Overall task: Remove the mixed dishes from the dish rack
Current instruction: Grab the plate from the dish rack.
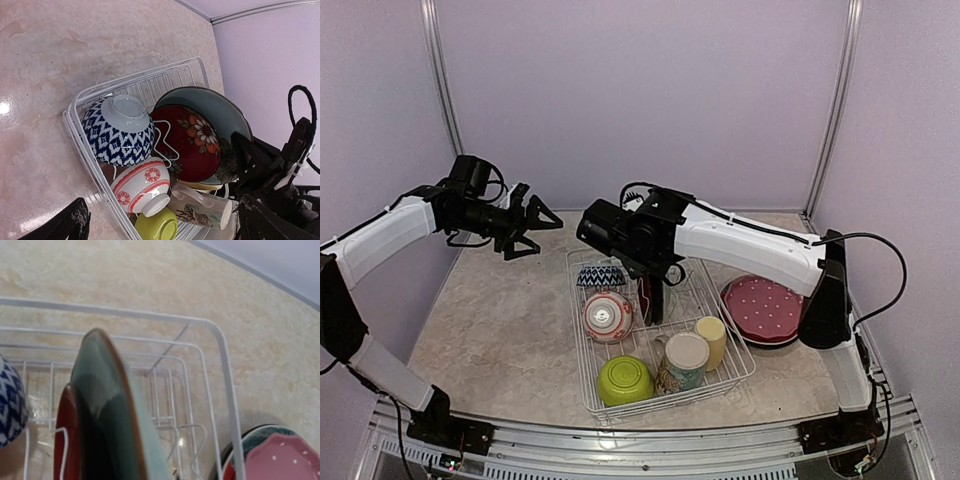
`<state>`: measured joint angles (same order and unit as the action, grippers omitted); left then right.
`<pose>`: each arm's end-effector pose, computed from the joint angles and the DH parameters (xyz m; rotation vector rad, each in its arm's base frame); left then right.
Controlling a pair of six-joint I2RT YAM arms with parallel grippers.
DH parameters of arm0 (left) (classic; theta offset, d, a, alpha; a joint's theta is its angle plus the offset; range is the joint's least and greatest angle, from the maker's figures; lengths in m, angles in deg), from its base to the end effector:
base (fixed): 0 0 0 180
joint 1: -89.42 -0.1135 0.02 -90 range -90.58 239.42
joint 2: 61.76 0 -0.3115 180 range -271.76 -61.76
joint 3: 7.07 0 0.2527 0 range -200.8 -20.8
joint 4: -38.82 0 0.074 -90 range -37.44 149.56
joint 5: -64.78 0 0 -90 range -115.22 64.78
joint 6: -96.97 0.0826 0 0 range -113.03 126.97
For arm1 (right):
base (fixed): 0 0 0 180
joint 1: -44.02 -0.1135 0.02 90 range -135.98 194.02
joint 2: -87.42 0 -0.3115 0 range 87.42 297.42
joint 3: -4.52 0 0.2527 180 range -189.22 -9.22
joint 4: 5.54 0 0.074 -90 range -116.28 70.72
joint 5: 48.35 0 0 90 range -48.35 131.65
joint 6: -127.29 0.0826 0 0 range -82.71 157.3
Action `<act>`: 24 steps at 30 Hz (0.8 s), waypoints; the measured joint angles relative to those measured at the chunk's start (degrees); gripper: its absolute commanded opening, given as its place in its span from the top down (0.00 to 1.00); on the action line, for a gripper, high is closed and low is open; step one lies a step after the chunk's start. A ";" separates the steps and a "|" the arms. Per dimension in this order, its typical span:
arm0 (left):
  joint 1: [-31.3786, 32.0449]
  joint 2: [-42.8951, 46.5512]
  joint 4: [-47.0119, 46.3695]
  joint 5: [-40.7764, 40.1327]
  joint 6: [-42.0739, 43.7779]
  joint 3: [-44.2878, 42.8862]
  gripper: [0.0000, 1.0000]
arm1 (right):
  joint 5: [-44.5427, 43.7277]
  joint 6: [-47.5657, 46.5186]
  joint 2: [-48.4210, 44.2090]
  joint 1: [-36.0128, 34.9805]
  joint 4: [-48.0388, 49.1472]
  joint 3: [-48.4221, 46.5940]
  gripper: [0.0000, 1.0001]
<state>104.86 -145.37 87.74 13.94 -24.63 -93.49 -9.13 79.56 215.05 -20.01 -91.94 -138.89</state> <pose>0.3075 -0.1390 0.3360 0.0033 2.4694 -1.1903 0.2744 0.4172 0.3098 -0.2426 2.2165 -0.3289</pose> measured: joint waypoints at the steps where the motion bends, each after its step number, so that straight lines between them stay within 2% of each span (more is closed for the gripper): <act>1: 0.00 -0.07 0.00 -0.02 0.00 0.00 0.01 | -0.31 -0.04 0.00 -0.07 -0.44 -0.46 1.00; 16: 0.02 -0.17 0.00 0.00 0.00 0.00 0.01 | -2.91 2.82 -4.52 -0.96 -1.01 2.86 1.00; 24: 0.02 -0.22 0.00 0.02 0.00 0.00 0.01 | -7.50 4.83 -9.29 -0.61 -2.71 4.44 1.00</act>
<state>104.88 -145.59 87.74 13.96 -24.63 -93.49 -16.63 84.39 205.76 -20.63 -94.65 -134.45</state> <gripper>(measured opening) 0.990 0.055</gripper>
